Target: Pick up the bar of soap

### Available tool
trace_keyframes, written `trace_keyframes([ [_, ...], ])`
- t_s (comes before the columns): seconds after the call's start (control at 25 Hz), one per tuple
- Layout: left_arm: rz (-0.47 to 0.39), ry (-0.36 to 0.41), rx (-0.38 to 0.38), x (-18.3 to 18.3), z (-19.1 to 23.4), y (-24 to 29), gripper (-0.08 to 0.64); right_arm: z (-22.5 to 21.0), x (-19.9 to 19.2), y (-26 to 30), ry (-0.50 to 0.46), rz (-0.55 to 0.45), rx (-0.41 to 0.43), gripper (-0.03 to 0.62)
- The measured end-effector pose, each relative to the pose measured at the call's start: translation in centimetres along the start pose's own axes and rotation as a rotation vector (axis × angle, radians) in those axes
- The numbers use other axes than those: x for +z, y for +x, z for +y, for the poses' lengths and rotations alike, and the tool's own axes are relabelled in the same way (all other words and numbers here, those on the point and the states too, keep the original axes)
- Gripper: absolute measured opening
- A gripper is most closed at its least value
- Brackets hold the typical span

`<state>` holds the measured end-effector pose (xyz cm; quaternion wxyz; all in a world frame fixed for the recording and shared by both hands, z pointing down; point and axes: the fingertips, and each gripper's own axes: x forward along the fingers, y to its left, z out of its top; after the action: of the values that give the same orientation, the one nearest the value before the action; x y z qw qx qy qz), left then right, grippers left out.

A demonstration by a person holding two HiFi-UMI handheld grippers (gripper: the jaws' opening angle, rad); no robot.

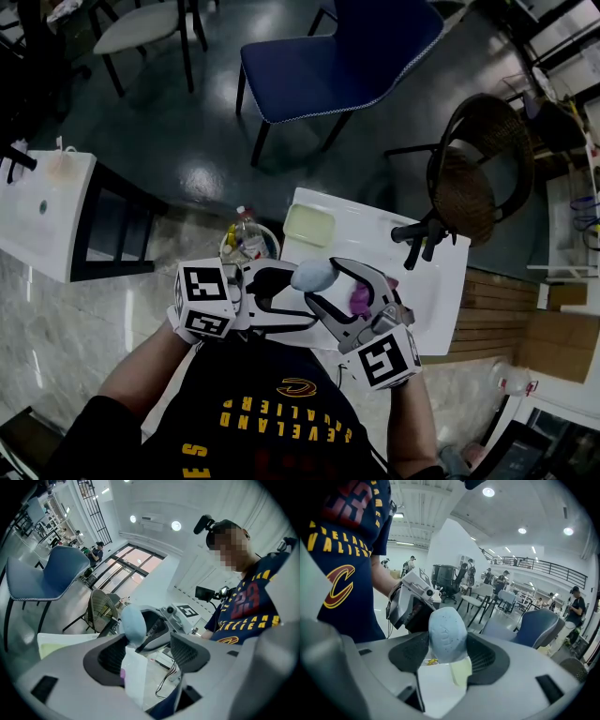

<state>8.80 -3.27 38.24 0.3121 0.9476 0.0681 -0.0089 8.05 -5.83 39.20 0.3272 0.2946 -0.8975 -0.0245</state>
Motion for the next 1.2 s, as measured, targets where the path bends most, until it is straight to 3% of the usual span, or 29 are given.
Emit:
trace_keyframes([
  [1.2, 0.005, 0.005, -0.019, 0.3, -1.4, 0.5, 0.296, 0.6, 0.2, -1.4, -0.013, -0.002, 0.011, 0.272],
])
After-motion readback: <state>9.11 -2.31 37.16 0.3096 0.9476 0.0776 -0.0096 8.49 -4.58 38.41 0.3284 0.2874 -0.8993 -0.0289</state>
